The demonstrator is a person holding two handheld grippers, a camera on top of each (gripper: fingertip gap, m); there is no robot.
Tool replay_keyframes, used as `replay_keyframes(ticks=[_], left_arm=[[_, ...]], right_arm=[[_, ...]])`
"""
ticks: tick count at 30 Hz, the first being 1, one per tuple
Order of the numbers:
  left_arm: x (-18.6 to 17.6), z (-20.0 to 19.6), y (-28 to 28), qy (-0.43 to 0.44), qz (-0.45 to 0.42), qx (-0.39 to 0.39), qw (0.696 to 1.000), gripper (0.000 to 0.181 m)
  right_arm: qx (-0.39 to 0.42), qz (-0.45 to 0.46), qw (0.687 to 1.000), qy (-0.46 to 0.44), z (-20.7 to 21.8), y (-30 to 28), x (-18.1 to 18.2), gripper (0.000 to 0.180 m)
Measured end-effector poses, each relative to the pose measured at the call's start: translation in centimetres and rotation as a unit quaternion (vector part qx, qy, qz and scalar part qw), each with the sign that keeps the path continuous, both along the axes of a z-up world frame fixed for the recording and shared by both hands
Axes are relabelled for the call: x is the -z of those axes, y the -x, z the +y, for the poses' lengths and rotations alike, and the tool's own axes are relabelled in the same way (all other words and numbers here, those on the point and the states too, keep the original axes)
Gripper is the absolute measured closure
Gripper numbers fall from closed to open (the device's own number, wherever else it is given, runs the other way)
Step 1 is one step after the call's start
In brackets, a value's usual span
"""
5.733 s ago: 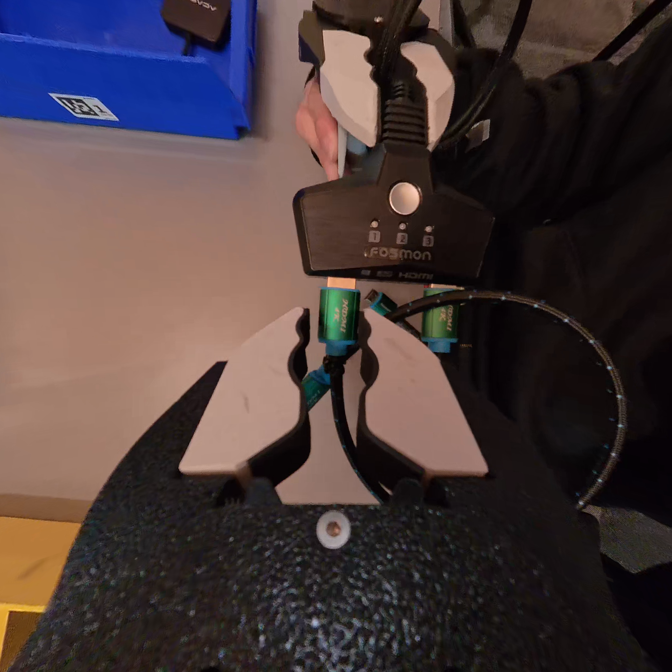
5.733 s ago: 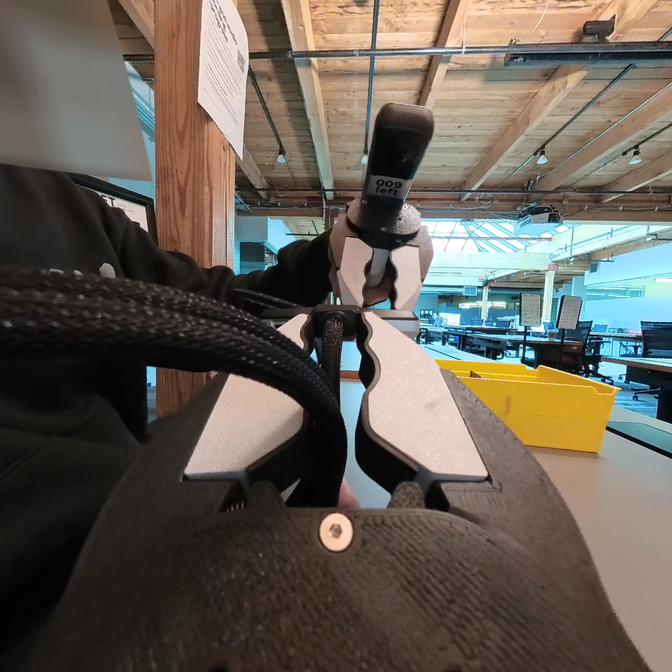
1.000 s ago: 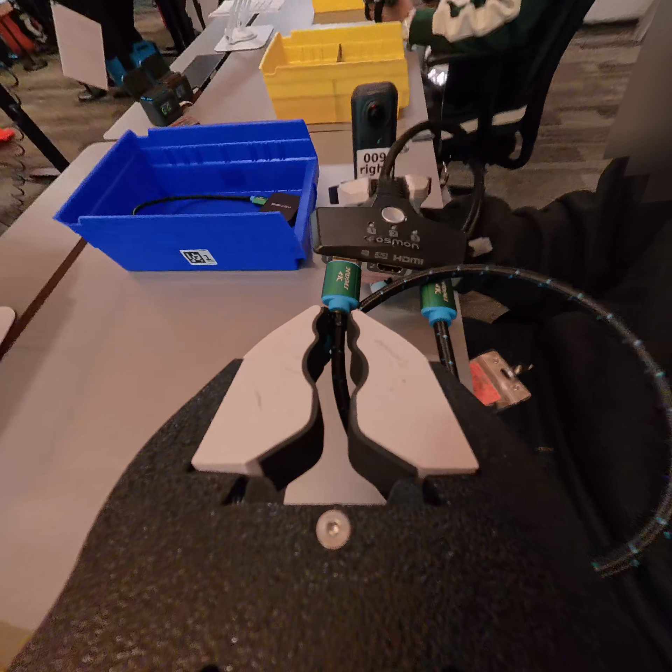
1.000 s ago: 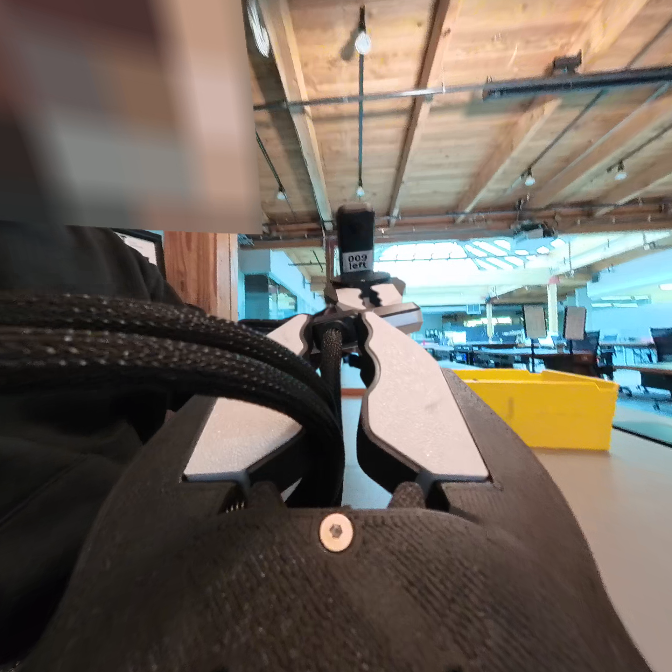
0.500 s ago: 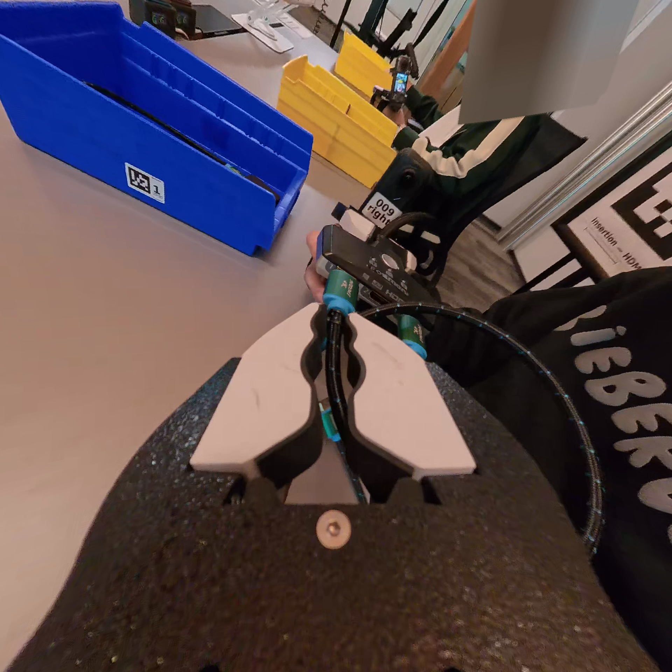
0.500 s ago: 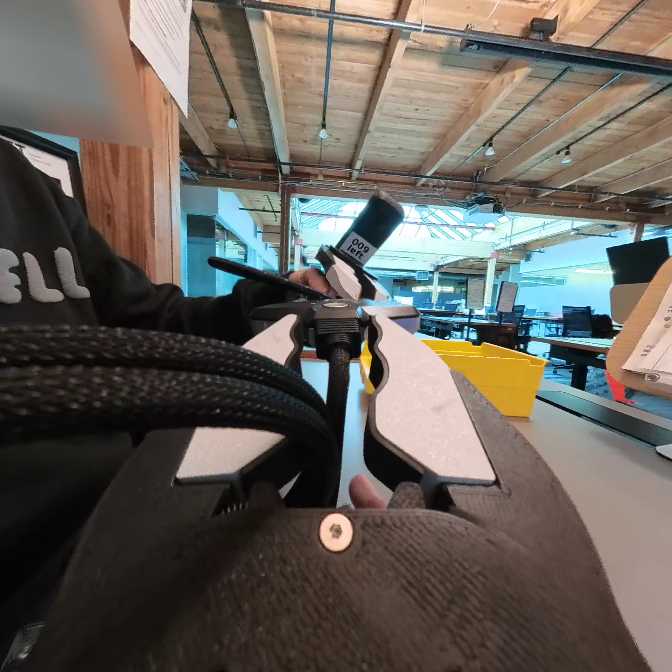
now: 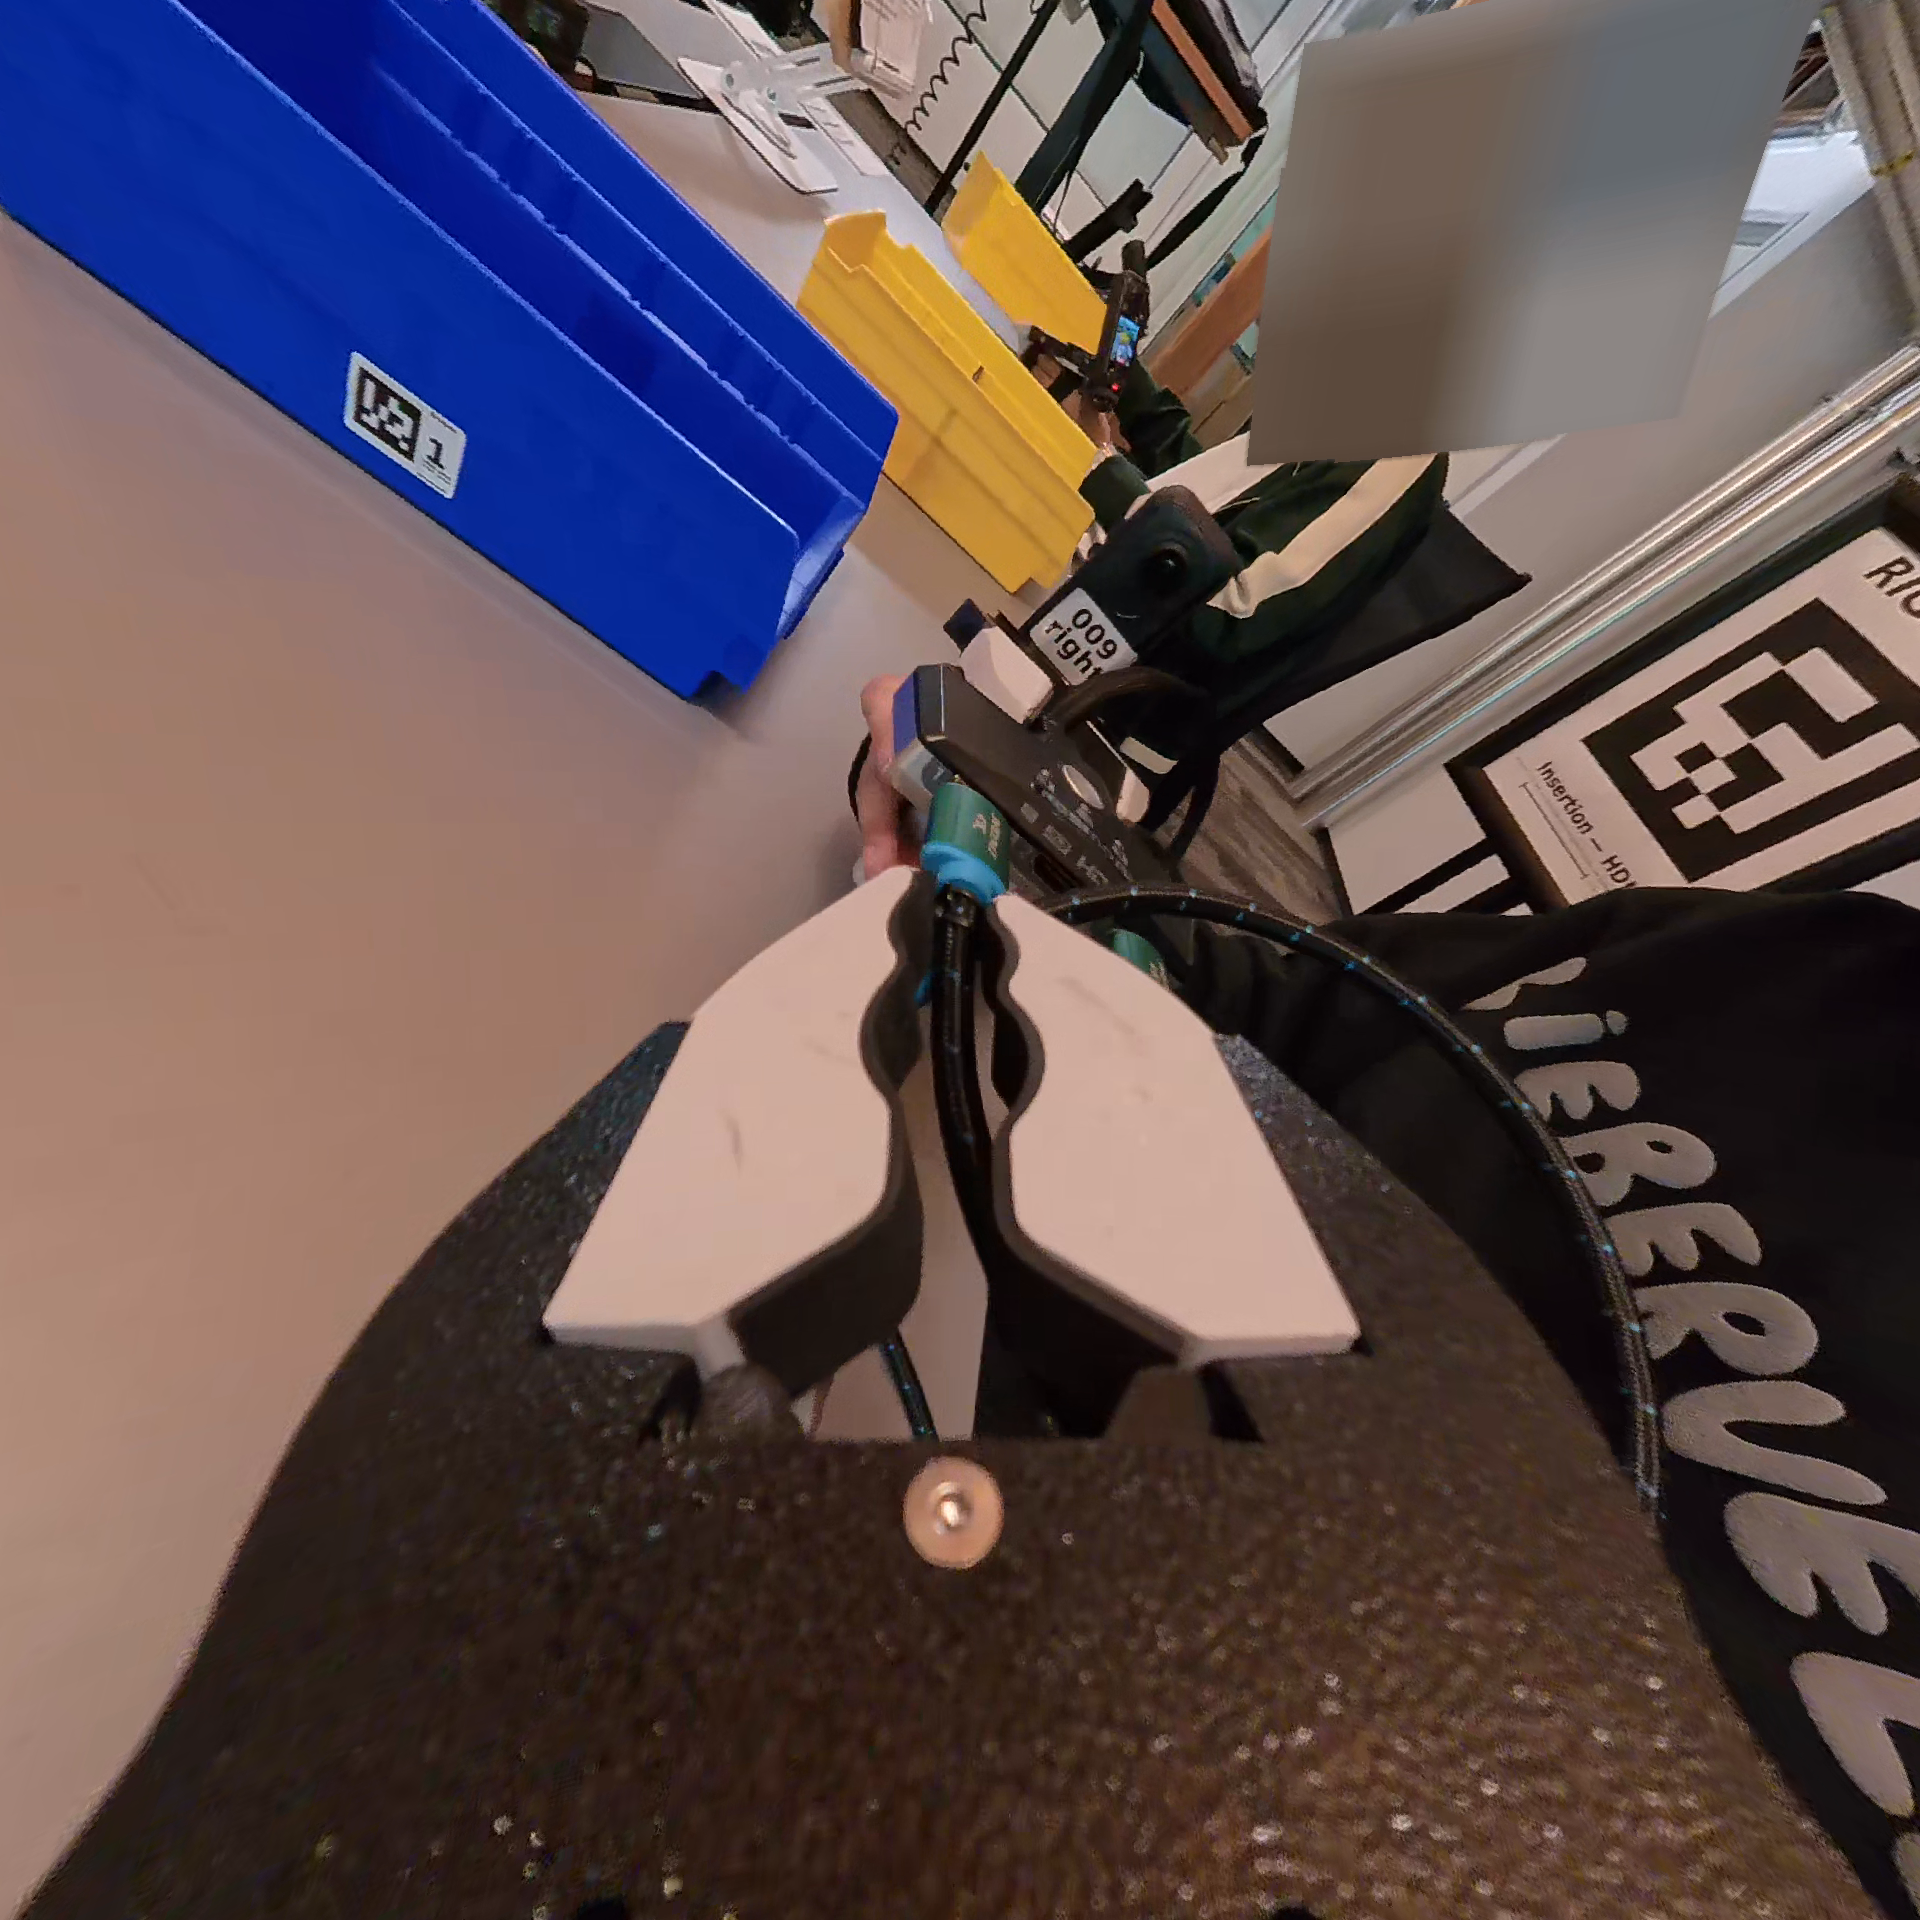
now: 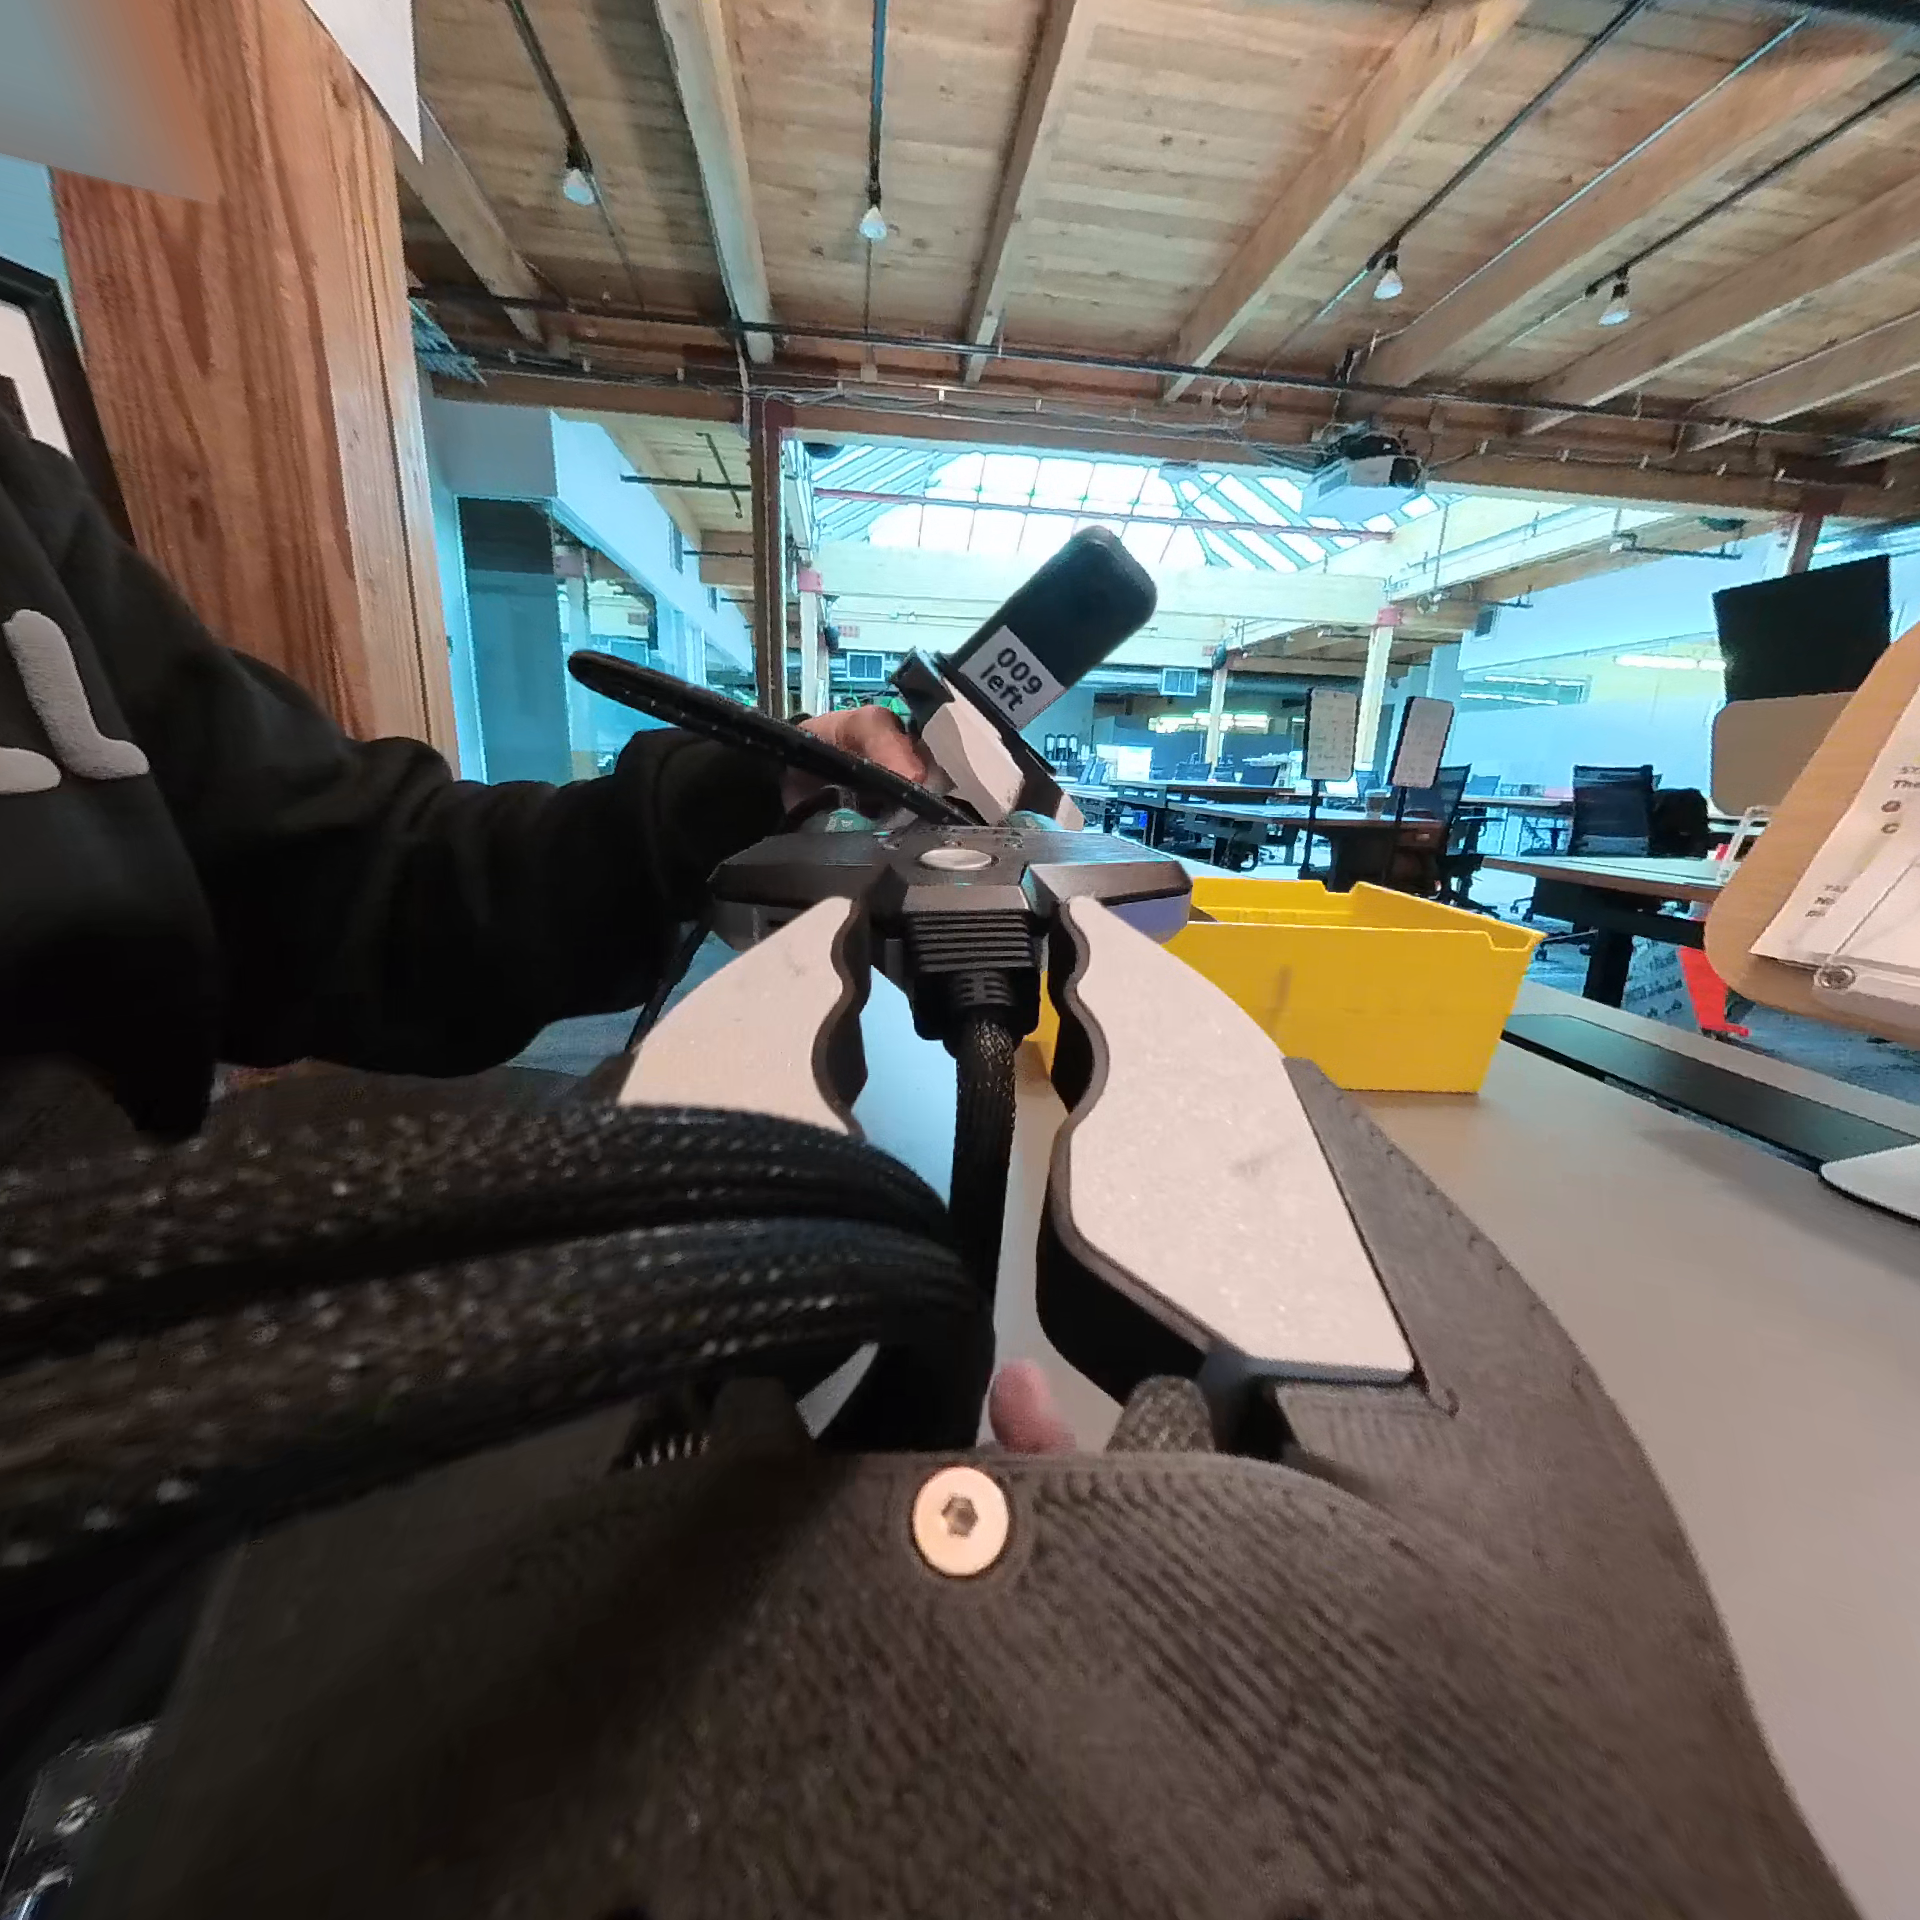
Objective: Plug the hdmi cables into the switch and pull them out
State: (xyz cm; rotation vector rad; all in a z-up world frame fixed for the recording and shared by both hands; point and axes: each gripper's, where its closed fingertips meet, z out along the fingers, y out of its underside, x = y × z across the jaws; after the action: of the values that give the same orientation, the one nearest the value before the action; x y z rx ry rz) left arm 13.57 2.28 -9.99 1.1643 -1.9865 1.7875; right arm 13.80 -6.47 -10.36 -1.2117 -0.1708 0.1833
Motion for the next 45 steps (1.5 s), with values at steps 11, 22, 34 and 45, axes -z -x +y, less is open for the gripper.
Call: replay_keyframes(ticks=[11,22,34,45], left_arm=[[-1.2,-0.1,-0.2,0.038,0.009,-0.002,0.999,0.174],[-2.3,0.0,-0.4,-0.055,-0.109,0.011,0.992,0.174],[0.7,1.8,-3.9,-0.241,-0.163,-0.027,0.956,0.181],[6.6,-2.7,3.9,-0.545,-0.389,0.001,0.742,0.122]], right_arm=[[0.010,-0.034,0.999,0.011,-0.4,-0.1,0.5,0.151],[0.030,0.024,0.998,-0.052,-2.6,-2.3,-1.0,0.174],[0.102,-0.095,0.984,0.114,1.0,-2.5,4.3,0.149],[0.138,-0.092,0.979,0.122,1.3,-3.5,4.4,0.140]])
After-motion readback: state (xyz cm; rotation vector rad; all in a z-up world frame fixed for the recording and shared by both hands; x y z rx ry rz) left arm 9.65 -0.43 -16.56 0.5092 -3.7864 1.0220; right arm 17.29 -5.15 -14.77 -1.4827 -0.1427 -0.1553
